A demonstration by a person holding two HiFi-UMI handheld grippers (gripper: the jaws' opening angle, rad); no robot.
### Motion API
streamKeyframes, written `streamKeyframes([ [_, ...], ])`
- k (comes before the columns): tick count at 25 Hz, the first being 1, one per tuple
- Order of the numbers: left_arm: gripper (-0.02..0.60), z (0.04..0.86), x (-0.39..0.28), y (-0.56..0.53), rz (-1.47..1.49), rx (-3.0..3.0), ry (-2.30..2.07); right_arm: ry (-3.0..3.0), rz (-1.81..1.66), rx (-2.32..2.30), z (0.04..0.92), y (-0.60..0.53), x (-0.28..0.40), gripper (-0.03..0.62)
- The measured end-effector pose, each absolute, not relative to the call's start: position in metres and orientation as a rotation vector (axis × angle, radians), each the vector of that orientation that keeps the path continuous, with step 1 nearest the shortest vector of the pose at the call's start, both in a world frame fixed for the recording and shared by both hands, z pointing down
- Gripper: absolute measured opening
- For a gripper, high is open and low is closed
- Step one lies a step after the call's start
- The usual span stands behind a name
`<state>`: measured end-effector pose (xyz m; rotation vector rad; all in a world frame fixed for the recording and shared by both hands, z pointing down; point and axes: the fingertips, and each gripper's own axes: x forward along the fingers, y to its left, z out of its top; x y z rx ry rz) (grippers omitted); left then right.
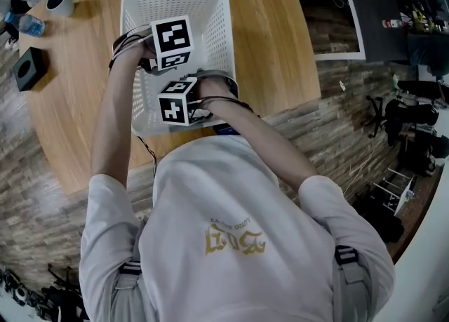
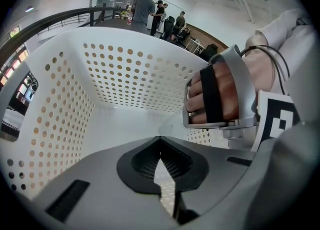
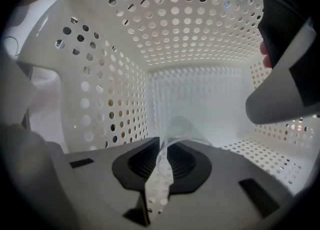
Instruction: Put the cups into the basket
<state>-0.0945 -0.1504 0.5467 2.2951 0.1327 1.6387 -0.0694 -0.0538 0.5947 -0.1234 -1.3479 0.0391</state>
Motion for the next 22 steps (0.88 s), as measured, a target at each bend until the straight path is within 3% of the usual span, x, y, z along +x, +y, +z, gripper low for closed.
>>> streamKeyframes([
  [22,0.006,0.5455,-0.0962,-0.1496,1.628,2.29,0.122,-1.377,0.076,-0.117,0.59,-0.0533,-0.0682,0.035],
])
